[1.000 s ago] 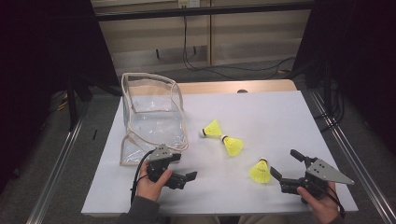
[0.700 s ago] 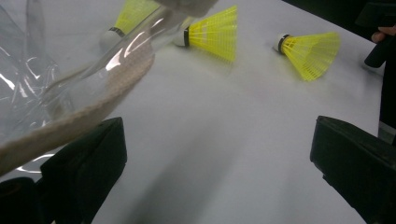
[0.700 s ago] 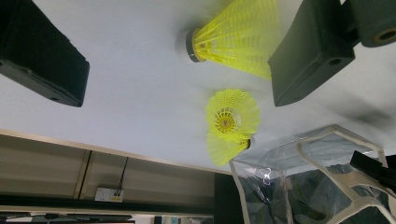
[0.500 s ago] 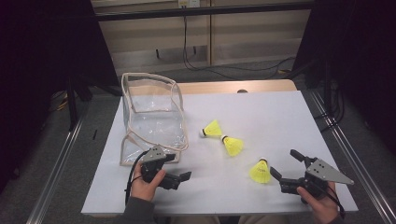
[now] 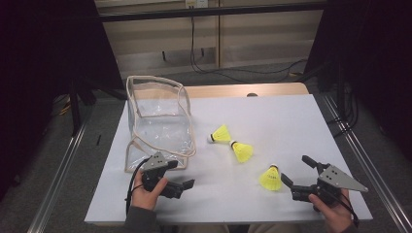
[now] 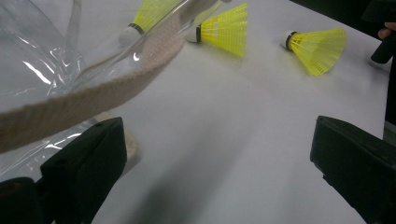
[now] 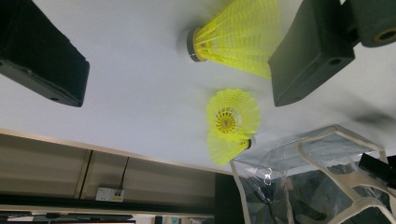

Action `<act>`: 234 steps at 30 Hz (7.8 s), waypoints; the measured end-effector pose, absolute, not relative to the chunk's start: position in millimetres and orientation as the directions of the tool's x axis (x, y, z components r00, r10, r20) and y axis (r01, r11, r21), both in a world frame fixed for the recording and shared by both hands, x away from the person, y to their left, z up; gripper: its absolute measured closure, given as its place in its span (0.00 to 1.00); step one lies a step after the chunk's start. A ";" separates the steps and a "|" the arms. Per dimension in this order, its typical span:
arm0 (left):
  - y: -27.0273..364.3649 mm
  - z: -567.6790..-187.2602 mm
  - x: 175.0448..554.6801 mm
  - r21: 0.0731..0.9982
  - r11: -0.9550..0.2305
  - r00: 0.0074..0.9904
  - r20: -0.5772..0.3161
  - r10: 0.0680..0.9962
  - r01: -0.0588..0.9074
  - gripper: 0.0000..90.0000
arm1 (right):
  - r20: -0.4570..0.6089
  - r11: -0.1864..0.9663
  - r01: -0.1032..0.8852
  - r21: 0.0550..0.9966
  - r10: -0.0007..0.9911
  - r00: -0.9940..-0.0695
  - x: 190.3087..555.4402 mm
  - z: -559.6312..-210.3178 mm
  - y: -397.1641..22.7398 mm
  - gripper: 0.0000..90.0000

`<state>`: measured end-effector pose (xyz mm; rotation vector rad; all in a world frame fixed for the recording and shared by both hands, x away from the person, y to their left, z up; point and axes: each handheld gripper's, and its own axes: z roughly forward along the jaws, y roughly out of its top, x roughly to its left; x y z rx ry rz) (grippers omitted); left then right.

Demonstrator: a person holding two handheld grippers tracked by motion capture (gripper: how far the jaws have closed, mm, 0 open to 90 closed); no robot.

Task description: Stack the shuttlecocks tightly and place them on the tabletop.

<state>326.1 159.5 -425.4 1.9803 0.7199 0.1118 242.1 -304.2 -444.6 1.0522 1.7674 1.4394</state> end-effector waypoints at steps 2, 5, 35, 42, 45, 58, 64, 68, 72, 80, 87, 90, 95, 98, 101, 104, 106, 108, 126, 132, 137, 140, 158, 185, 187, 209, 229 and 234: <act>161.6 -425.3 325.9 0.834 -0.334 0.819 -0.218 0.531 0.439 0.04 | 0.015 0.091 0.192 0.977 0.871 -0.491 242.4 -444.5 -303.9 0.04; 164.2 -425.1 325.5 0.836 -0.328 0.815 -0.219 0.536 0.440 0.04 | 0.015 0.092 0.192 0.977 0.870 -0.493 242.5 -444.6 -303.3 0.04; 201.4 -430.6 326.8 0.844 -0.306 0.780 -0.191 0.597 0.441 0.04 | 0.000 0.108 0.187 0.976 0.866 -0.499 242.7 -443.1 -301.4 0.04; 207.3 -429.8 326.6 0.849 -0.282 0.765 -0.200 0.612 0.447 0.04 | -0.001 0.113 0.193 0.975 0.865 -0.502 243.8 -443.1 -300.7 0.05; 209.4 -429.2 326.5 0.855 -0.266 0.759 -0.204 0.619 0.446 0.04 | -0.005 0.117 0.193 0.974 0.864 -0.503 244.7 -442.7 -300.7 0.04; 210.4 -429.0 325.3 0.852 -0.266 0.757 -0.208 0.619 0.451 0.04 | -0.022 0.146 0.212 0.966 0.867 -0.498 253.7 -438.3 -303.9 0.04; 210.8 -429.6 325.2 0.852 -0.264 0.757 -0.209 0.619 0.451 0.04 | -0.030 0.161 0.216 0.963 0.861 -0.508 260.3 -435.7 -302.5 0.04; 211.0 -429.6 325.2 0.855 -0.257 0.755 -0.211 0.620 0.450 0.04 | -0.018 0.155 0.228 0.961 0.861 -0.508 264.1 -435.0 -302.5 0.04; 210.9 -429.5 325.0 0.856 -0.254 0.756 -0.214 0.619 0.450 0.04 | -0.022 0.160 0.230 0.960 0.863 -0.505 267.5 -433.3 -301.9 0.04; 210.7 -429.4 325.5 0.853 -0.261 0.756 -0.212 0.619 0.452 0.04 | -0.021 0.173 0.247 0.953 0.856 -0.516 276.0 -430.7 -298.4 0.05; 210.7 -429.4 325.4 0.854 -0.259 0.757 -0.212 0.619 0.451 0.04 | -0.023 0.190 0.259 0.947 0.844 -0.535 283.4 -429.5 -292.3 0.04; 210.2 -429.6 325.5 0.854 -0.260 0.758 -0.213 0.617 0.452 0.04 | -0.024 0.200 0.267 0.943 0.840 -0.543 286.0 -430.0 -290.3 0.04; 209.2 -429.8 325.6 0.852 -0.263 0.759 -0.213 0.615 0.452 0.04 | -0.022 0.202 0.273 0.941 0.838 -0.545 290.1 -428.0 -288.7 0.04; 209.2 -429.8 325.6 0.853 -0.262 0.759 -0.213 0.615 0.452 0.04 | -0.019 0.202 0.273 0.941 0.833 -0.552 292.4 -425.4 -288.0 0.04; 209.0 -429.9 325.7 0.853 -0.263 0.760 -0.213 0.615 0.452 0.04 | -0.017 0.202 0.275 0.940 0.832 -0.554 294.7 -423.3 -287.2 0.04; 208.4 -429.9 325.7 0.854 -0.262 0.762 -0.213 0.612 0.449 0.04 | -0.011 0.197 0.278 0.940 0.833 -0.553 296.8 -421.3 -286.8 0.05; 208.5 -429.7 325.7 0.854 -0.263 0.762 -0.213 0.612 0.450 0.04 | -0.011 0.201 0.278 0.939 0.829 -0.559 298.1 -419.7 -285.9 0.04; 208.3 -430.0 325.8 0.854 -0.262 0.762 -0.214 0.611 0.450 0.04 | -0.010 0.204 0.283 0.937 0.828 -0.561 298.8 -417.9 -284.2 0.04; 206.1 -431.3 326.0 0.850 -0.268 0.765 -0.216 0.607 0.453 0.04 | 0.017 0.249 0.347 0.904 0.790 -0.613 312.4 -405.2 -259.1 0.03; 205.4 -431.9 326.2 0.848 -0.268 0.765 -0.221 0.605 0.457 0.04 | 0.027 0.258 0.363 0.896 0.782 -0.623 315.2 -404.7 -255.8 0.04; 205.8 -431.9 326.1 0.850 -0.267 0.765 -0.219 0.606 0.455 0.04 | 0.027 0.271 0.375 0.886 0.778 -0.627 318.5 -405.0 -252.0 0.05; 205.6 -432.2 326.2 0.849 -0.269 0.766 -0.219 0.605 0.455 0.04 | 0.031 0.275 0.378 0.884 0.773 -0.633 320.3 -405.5 -249.2 0.05; 205.2 -432.1 326.0 0.848 -0.272 0.765 -0.216 0.606 0.455 0.04 | 0.056 0.302 0.416 0.858 0.750 -0.659 303.7 -417.8 -255.0 0.12; 203.9 -432.9 326.8 0.846 -0.280 0.769 -0.212 0.603 0.453 0.04 | -0.013 0.428 0.410 0.805 0.704 -0.710 278.5 -434.7 -270.2 0.54; 203.8 -432.8 326.7 0.846 -0.280 0.768 -0.212 0.604 0.454 0.04 | -0.028 0.439 0.404 0.803 0.705 -0.709 279.0 -435.4 -270.9 0.62; 203.7 -433.2 327.0 0.845 -0.280 0.766 -0.212 0.607 0.456 0.04 | 0.075 0.330 0.425 0.843 0.710 -0.700 292.6 -419.1 -274.3 0.99; 203.1 -434.1 327.5 0.842 -0.288 0.770 -0.212 0.601 0.457 0.04 | 0.122 0.270 0.492 0.828 0.768 -0.628 310.5 -431.4 -280.4 0.86; 202.8 -434.1 327.6 0.837 -0.295 0.770 -0.210 0.602 0.460 0.04 | 0.088 0.273 0.490 0.828 0.801 -0.593 310.6 -430.4 -285.9 0.76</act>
